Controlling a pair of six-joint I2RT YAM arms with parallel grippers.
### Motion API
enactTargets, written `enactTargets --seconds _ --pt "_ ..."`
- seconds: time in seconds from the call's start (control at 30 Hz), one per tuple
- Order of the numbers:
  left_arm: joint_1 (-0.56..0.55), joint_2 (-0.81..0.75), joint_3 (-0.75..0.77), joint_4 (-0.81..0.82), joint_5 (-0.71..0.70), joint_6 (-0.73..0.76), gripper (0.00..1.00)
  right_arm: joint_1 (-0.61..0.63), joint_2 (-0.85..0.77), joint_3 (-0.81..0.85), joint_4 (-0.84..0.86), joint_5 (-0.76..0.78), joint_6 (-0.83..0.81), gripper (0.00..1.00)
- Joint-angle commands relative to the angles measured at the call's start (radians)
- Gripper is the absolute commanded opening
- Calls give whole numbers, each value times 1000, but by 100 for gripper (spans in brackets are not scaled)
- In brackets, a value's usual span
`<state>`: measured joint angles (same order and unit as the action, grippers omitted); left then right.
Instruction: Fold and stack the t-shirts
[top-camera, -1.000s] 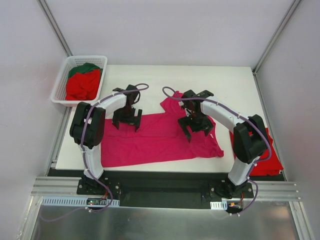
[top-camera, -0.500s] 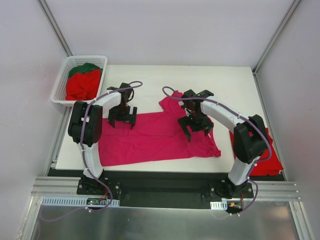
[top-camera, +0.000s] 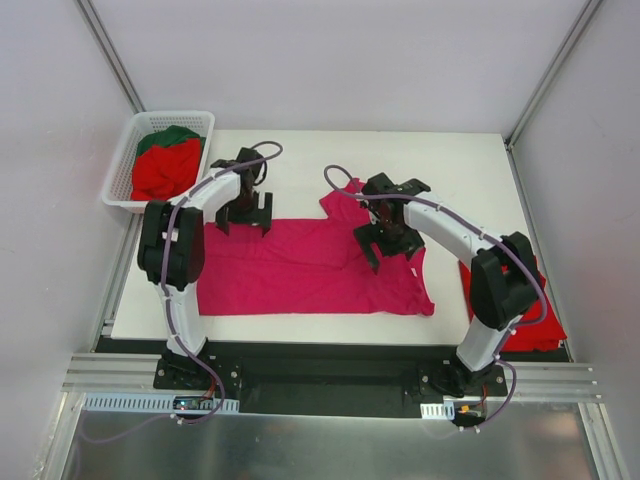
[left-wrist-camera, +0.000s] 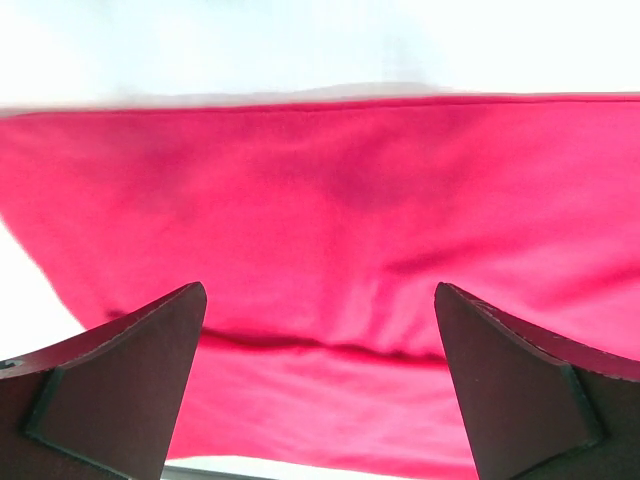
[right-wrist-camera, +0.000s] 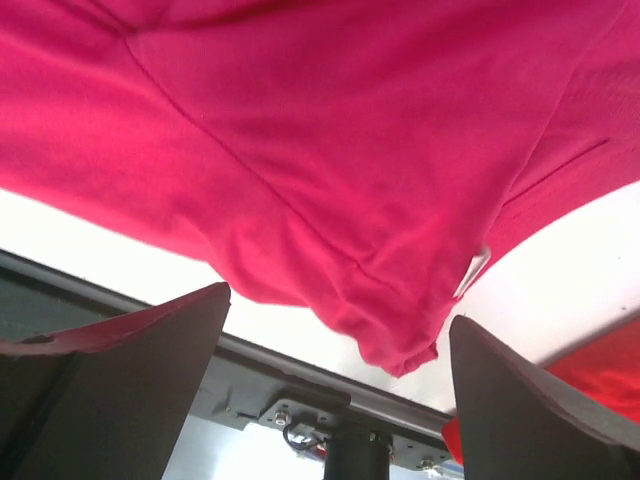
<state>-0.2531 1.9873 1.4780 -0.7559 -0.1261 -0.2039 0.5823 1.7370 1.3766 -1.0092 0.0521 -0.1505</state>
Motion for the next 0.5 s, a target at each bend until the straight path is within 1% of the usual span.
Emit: enactTargets --seconds 0.0,0.07,0.13,0.17,0.23,0.27,0.33,0.47 --pt "12 -198 97 -74 5 -45 99 -1 65 64 104 11 -31 96" --pt "12 -269 125 -123 35 -57 99 -1 117 102 112 -6 -29 96" --pt "12 -323 119 -137 66 -78 99 -1 171 116 139 -35 -24 96" --pt "12 -376 110 -143 106 -87 99 1 185 121 147 -40 -24 96" --pt "12 -433 72 -151 123 -112 99 -2 232 136 149 -75 -24 96" --pt "12 -488 56 -154 123 -120 99 -2 249 151 149 -84 -21 96" --pt "12 -537 13 -155 161 -130 99 -4 281 154 146 -110 -21 96" --pt "12 -648 -18 -160 217 -140 99 -2 306 160 118 -127 -15 96"
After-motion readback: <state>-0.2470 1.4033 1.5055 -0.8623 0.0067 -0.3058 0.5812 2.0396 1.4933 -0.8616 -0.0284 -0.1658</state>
